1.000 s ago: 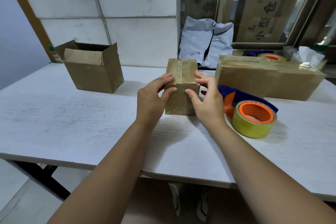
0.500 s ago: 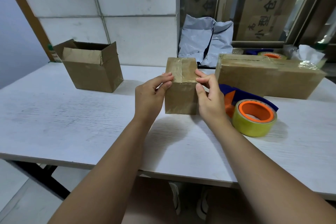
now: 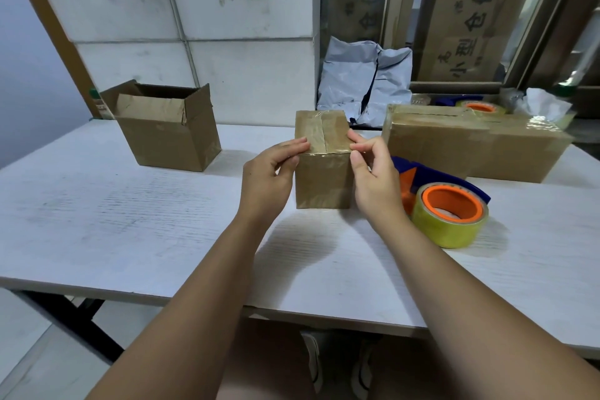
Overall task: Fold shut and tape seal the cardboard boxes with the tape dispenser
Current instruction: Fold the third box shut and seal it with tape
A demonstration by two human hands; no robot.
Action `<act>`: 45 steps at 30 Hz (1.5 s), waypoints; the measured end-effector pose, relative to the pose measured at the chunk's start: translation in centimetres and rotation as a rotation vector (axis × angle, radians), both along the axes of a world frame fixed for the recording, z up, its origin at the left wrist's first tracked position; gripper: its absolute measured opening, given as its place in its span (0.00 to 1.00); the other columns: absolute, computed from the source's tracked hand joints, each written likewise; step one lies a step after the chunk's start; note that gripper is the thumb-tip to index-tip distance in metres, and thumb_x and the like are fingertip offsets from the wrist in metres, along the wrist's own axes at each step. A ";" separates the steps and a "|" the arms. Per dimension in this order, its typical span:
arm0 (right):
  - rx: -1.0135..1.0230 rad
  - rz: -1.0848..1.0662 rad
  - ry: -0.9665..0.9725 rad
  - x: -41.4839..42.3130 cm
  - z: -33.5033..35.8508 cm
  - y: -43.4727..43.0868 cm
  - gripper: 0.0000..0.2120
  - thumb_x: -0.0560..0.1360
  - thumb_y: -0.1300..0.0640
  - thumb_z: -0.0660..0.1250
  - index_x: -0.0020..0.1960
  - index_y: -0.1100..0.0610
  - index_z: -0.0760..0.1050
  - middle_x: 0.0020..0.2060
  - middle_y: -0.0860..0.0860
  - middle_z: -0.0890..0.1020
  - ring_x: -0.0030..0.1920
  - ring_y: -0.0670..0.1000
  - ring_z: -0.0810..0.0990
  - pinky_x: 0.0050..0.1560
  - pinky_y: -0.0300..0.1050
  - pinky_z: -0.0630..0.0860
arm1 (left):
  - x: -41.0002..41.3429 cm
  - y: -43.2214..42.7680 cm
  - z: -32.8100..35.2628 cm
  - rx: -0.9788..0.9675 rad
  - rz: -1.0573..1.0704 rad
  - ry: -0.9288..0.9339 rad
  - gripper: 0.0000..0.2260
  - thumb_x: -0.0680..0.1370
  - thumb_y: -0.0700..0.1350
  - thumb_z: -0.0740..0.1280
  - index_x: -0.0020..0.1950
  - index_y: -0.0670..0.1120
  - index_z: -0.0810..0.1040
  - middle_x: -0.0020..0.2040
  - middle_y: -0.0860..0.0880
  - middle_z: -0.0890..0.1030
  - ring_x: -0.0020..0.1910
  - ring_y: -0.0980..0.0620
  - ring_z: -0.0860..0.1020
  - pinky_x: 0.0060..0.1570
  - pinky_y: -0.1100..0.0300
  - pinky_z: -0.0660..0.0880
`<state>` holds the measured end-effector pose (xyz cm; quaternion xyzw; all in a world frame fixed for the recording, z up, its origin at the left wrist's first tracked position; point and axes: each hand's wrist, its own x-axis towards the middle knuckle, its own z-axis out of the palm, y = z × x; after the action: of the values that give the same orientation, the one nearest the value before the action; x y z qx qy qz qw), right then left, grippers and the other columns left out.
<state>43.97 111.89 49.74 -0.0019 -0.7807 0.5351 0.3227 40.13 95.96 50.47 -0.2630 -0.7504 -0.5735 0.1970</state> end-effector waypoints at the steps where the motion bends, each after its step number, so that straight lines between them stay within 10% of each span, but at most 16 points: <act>1: -0.015 0.005 -0.017 0.0 0.2 0.1 0.03 0.80 0.61 0.58 0.49 0.56 0.69 0.66 0.46 0.75 0.58 0.38 0.72 0.54 0.28 0.67 | 0.2 -0.1 0.3 -0.053 0.037 0.049 0.14 0.77 0.35 0.65 0.55 0.52 0.82 0.54 0.61 0.79 0.58 0.60 0.76 0.61 0.64 0.70; 6: 0.043 -0.162 -0.014 0.7 1.3 -0.1 0.11 0.80 0.64 0.56 0.52 0.57 0.77 0.64 0.50 0.75 0.66 0.48 0.71 0.62 0.37 0.64 | 1.9 -0.9 1.9 -0.019 0.002 -0.013 0.10 0.74 0.49 0.64 0.52 0.63 0.79 0.52 0.57 0.78 0.54 0.60 0.73 0.58 0.67 0.69; 12: 0.375 -0.292 0.009 2.2 0.9 -2.5 0.22 0.73 0.35 0.59 0.57 0.46 0.79 0.57 0.51 0.67 0.57 0.51 0.65 0.59 0.43 0.63 | -2.6 -2.9 3.3 0.231 0.229 -0.315 0.15 0.79 0.47 0.64 0.66 0.49 0.75 0.64 0.54 0.76 0.65 0.55 0.72 0.65 0.60 0.68; 16: 0.313 -0.126 -0.040 2.1 0.4 -2.1 0.14 0.78 0.52 0.65 0.62 0.49 0.77 0.56 0.49 0.67 0.49 0.39 0.64 0.55 0.29 0.66 | -2.8 -3.8 3.0 0.198 0.140 -0.407 0.10 0.80 0.42 0.64 0.57 0.43 0.81 0.50 0.53 0.82 0.53 0.55 0.79 0.49 0.68 0.74; 20: 0.220 -0.138 -0.102 1.2 0.8 -1.2 0.18 0.79 0.62 0.61 0.67 0.51 0.73 0.65 0.51 0.73 0.65 0.49 0.70 0.65 0.38 0.63 | -1.5 -4.5 2.4 0.218 0.085 -0.344 0.08 0.79 0.39 0.64 0.50 0.47 0.82 0.51 0.52 0.82 0.52 0.56 0.79 0.53 0.64 0.76; 28: 0.311 -0.210 0.005 1.8 0.8 -3.6 0.15 0.77 0.50 0.65 0.63 0.51 0.76 0.65 0.54 0.67 0.65 0.52 0.64 0.63 0.39 0.58 | 0.3 -5.2 0.9 -0.104 -0.030 -0.219 0.29 0.65 0.60 0.73 0.64 0.68 0.69 0.73 0.60 0.61 0.73 0.60 0.57 0.70 0.59 0.57; 35: 0.261 0.038 -0.091 2.3 0.8 -4.2 0.16 0.78 0.51 0.63 0.66 0.49 0.74 0.71 0.51 0.67 0.71 0.46 0.64 0.67 0.34 0.57 | 0.9 -3.7 0.3 -0.043 -0.061 -0.189 0.16 0.74 0.44 0.72 0.59 0.58 0.77 0.71 0.55 0.68 0.67 0.65 0.67 0.66 0.63 0.67; 39: 0.073 0.010 -0.048 1.8 0.7 -3.0 0.13 0.79 0.58 0.61 0.62 0.51 0.78 0.64 0.49 0.77 0.66 0.44 0.71 0.68 0.45 0.67 | 0.8 -3.2 -0.3 0.038 -0.087 -0.193 0.12 0.76 0.44 0.69 0.56 0.59 0.79 0.68 0.56 0.72 0.66 0.64 0.70 0.67 0.57 0.69; 45: 0.176 -0.075 -0.018 2.6 1.8 -1.3 0.13 0.78 0.62 0.62 0.58 0.53 0.81 0.55 0.47 0.81 0.53 0.39 0.75 0.56 0.31 0.72 | 1.4 -1.8 0.2 0.017 0.057 -0.110 0.13 0.78 0.40 0.66 0.54 0.60 0.79 0.63 0.57 0.75 0.63 0.61 0.73 0.65 0.60 0.70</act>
<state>46.59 110.63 51.57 -0.0077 -0.8268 0.4520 0.3347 41.57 94.14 50.63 -0.2077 -0.7624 -0.5876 0.1741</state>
